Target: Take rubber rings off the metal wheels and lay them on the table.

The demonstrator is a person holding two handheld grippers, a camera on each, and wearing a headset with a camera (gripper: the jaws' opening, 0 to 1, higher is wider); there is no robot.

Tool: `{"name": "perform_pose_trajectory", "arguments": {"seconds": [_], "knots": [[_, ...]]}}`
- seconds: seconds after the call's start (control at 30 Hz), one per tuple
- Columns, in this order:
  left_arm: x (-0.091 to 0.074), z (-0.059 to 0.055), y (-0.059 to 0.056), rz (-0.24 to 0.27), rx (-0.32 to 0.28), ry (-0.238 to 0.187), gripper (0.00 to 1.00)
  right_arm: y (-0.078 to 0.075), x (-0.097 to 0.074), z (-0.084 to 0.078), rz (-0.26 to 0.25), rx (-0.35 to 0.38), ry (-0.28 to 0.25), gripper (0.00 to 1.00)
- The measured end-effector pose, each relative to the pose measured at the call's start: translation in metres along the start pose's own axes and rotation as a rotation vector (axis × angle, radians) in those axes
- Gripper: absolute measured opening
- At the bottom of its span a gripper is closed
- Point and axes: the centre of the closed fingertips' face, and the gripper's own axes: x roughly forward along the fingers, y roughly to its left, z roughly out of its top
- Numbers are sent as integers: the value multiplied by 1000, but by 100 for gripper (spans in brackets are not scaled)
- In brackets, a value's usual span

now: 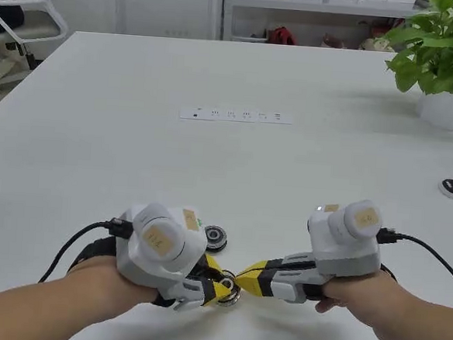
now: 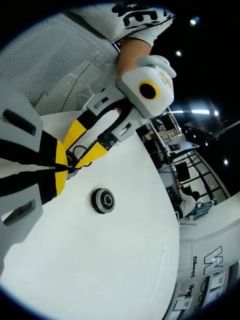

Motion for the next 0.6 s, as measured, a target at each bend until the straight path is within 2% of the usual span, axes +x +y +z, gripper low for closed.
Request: {"name": "perform_pose_trajectory", "arguments": {"seconds": [0.13,0.4,0.6], "knots": [[-1,2,-2,-15,5,-5,20,-1,0,0,0,3,-2,0],[-13,16,2,-7,-18,-52,23,-2,-1,1,-3,11,-9,0],[-24,17,5,2,-36,-68,25,-1,-2,2,-2,11,-11,0]]}}
